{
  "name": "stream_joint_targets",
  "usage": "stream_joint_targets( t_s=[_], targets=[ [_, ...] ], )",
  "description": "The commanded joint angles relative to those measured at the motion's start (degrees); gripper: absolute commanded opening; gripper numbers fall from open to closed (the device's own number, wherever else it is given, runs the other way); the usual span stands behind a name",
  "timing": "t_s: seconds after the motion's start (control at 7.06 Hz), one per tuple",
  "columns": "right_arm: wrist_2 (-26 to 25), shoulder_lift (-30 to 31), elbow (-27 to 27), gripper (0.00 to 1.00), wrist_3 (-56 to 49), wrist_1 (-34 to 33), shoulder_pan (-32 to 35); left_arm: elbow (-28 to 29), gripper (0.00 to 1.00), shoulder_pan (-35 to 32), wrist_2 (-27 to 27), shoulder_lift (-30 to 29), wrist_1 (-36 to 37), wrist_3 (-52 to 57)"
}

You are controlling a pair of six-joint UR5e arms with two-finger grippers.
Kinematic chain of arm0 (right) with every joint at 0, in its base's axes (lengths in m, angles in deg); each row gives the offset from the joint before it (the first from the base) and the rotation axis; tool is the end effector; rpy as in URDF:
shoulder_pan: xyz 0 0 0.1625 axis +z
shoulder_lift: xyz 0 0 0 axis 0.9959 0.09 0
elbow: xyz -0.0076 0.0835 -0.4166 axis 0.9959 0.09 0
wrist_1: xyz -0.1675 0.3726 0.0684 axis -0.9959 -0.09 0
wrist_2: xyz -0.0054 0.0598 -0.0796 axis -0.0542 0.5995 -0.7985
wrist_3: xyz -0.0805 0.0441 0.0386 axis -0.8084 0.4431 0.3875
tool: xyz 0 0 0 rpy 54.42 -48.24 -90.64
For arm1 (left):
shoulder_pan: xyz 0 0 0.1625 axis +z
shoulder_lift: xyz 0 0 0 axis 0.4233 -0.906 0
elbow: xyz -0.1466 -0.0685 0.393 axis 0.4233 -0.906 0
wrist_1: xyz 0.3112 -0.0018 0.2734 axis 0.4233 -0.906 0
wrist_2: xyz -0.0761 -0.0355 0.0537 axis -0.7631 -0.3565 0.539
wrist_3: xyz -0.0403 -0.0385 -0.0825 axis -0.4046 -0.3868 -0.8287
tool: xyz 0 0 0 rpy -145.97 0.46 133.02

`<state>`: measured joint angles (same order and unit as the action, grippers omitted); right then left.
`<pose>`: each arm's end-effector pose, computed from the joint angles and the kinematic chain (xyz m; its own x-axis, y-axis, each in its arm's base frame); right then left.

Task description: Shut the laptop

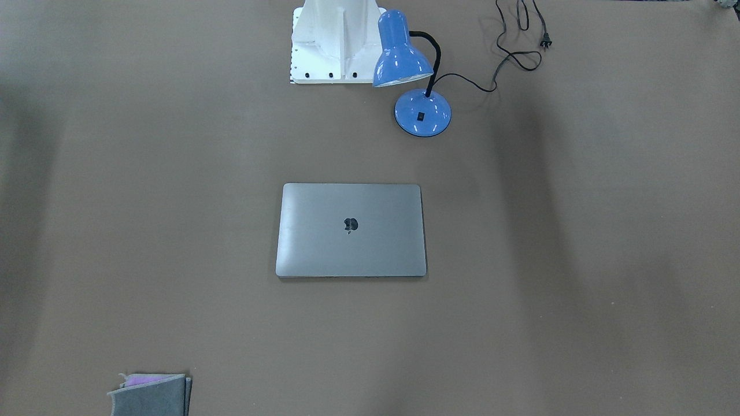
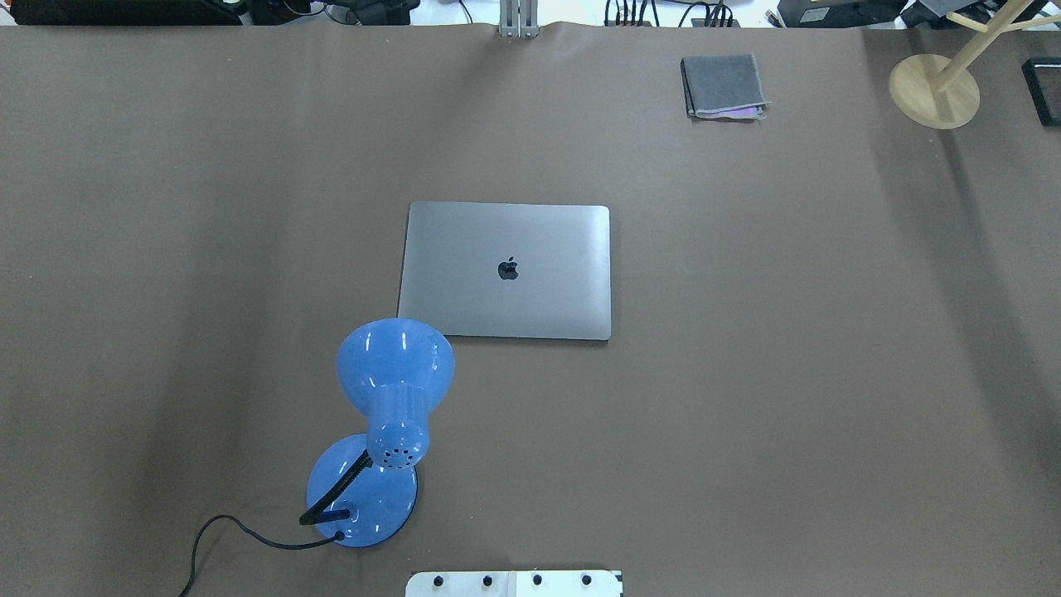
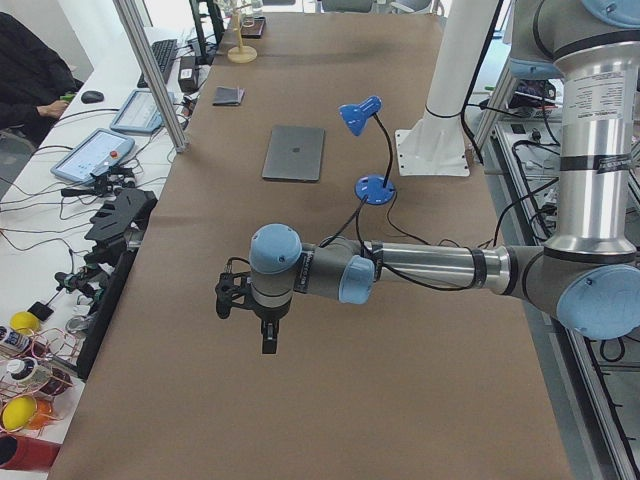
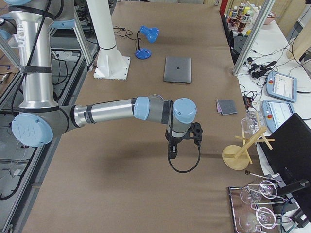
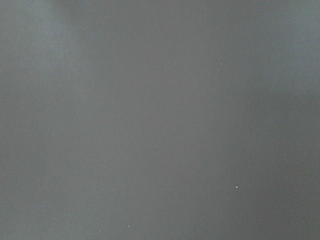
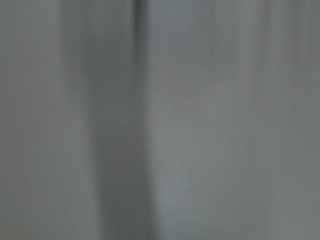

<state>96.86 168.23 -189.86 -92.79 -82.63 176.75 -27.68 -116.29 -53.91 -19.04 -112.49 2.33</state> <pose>0.0765 -0.4740 0.5899 0.6762 -0.0282 0.7362 0.0711 0.9971 -0.0271 -0.0751 -0.4779 0.6197 0.7054 -0.0889 -0.7033 0.1779 0.9826 0.0542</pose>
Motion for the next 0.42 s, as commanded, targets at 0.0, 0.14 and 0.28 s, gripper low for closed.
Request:
stream_joint_targets(
  t_s=[0.0,0.14,0.28],
  targets=[
    [0.09,-0.14,-0.48,1.00,0.00,-0.09,0.02,0.06,0.98,0.02,-0.09,0.00,0.07,0.00],
    [0.09,-0.23,-0.48,1.00,0.00,-0.09,0.02,-0.02,0.98,0.02,-0.09,0.08,-0.01,0.00],
    [0.18,-0.23,-0.48,1.00,0.00,-0.09,0.02,-0.11,0.98,0.02,-0.09,0.35,-0.10,0.00]
  ],
)
